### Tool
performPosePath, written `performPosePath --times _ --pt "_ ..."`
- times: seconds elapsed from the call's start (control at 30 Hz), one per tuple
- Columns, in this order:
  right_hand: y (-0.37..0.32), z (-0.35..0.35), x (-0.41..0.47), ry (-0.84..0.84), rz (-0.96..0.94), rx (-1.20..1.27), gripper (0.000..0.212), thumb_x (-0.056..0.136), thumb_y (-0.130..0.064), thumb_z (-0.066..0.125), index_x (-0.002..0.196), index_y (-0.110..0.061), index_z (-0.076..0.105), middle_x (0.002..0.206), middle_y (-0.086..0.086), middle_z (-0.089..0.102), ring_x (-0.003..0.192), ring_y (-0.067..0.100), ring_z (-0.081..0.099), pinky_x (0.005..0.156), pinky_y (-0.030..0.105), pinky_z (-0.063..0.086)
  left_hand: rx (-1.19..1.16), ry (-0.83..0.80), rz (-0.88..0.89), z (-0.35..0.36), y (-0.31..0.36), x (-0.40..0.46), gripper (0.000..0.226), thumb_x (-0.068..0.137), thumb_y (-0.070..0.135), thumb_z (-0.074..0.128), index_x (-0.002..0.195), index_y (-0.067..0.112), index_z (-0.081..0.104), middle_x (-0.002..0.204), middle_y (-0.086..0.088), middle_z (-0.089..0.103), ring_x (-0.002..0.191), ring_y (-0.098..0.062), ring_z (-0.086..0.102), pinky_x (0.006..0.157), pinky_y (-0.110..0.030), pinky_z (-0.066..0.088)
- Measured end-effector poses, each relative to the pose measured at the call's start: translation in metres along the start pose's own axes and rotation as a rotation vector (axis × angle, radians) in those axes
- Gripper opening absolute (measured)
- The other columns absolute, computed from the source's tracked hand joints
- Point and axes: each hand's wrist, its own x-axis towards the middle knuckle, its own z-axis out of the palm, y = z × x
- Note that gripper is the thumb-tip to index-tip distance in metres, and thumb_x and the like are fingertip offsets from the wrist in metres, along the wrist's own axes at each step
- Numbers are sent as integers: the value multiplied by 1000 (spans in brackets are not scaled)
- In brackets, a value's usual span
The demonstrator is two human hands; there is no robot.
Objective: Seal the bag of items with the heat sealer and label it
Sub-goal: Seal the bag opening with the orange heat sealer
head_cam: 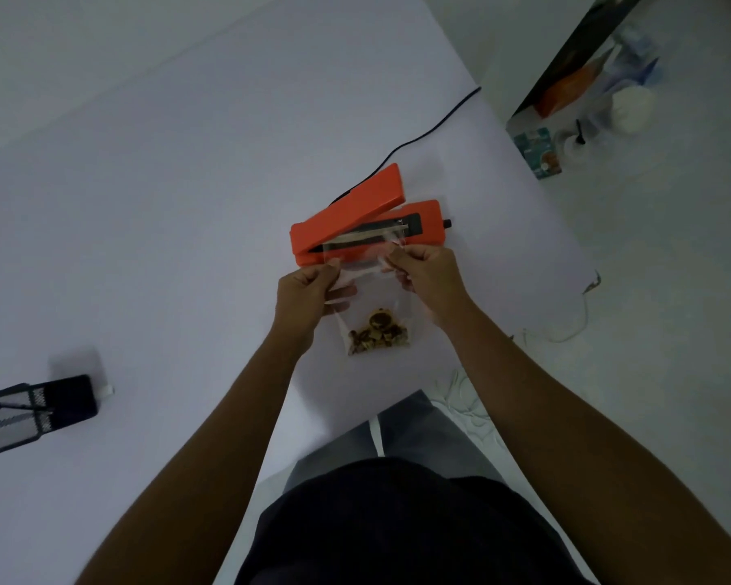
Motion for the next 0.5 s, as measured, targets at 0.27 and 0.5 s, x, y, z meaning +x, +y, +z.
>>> performPosePath --times 0.27,0.5 --pt "3 5 3 50 -49 -59 41 89 -24 75 84 15 66 73 33 61 57 23 47 51 26 41 -16 10 -16 6 0 4 23 99 28 56 107 10 68 104 -8 75 86 -24 76 74 -37 62" --pt "4 9 8 73 -82 -81 35 88 -20 76 79 12 68 68 21 61 57 23 49 51 26 42 -27 66 4 11 -1 7 27 97 30 60 105 6 70 99 -10 76 85 -23 75 74 -38 62"
